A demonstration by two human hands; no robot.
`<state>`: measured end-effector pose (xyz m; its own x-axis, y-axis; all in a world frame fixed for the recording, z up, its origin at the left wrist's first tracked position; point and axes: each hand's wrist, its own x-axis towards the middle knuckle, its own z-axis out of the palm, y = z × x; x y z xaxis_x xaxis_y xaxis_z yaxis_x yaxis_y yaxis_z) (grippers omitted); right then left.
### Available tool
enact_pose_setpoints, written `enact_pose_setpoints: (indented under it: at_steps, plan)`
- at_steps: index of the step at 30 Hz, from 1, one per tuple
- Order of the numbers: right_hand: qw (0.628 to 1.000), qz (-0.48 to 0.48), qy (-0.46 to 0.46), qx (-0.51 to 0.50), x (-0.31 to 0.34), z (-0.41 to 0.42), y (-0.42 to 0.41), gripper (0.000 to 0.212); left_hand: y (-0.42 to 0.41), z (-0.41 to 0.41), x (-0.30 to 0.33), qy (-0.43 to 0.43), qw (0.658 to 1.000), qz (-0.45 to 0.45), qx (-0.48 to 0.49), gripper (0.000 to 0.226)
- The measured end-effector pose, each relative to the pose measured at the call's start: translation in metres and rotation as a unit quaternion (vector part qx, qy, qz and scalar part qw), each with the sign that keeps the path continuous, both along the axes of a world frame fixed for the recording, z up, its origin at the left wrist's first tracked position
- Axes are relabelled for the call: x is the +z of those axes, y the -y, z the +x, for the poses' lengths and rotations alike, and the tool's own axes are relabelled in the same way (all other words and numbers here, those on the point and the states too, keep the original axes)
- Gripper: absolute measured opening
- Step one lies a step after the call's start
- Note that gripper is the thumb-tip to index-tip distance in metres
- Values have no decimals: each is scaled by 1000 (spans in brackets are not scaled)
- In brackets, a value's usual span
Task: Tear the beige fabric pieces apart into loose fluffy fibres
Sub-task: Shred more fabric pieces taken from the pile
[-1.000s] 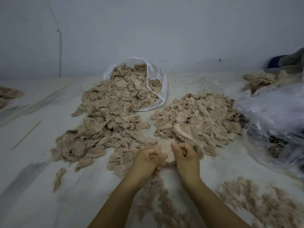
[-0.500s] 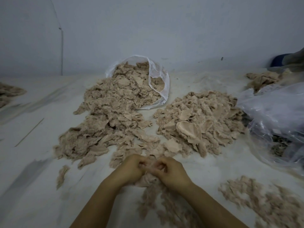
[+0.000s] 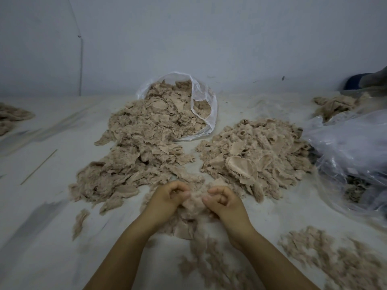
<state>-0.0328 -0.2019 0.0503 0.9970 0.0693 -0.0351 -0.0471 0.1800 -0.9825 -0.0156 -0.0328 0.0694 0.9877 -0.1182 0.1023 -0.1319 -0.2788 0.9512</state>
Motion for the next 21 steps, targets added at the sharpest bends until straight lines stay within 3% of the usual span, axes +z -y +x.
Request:
enact_pose_setpoints:
  at_steps: [5,8,12,16,18,21]
  plan:
    - [996,-39,-47,71,1,-2,4,26,5,-2,5,-11,998,-46,-37,15]
    - [993,0,-56,100,3,-3,2,13,10,0,4,2,999,-43,-34,12]
    - [1000,11,-14,15,3,-1,4,6,9,5,-2,15,1000,-13,-4,17]
    - [998,50,0,-30,2,0,5,15,13,8,-6,40,998,28,31,22]
    - [998,62,3,-32,1,1,6,20,16,7,-6,16,1000,19,2,30]
    - [998,58,13,-25,2,2,9,25,20,4,-6,-44,995,25,-82,23]
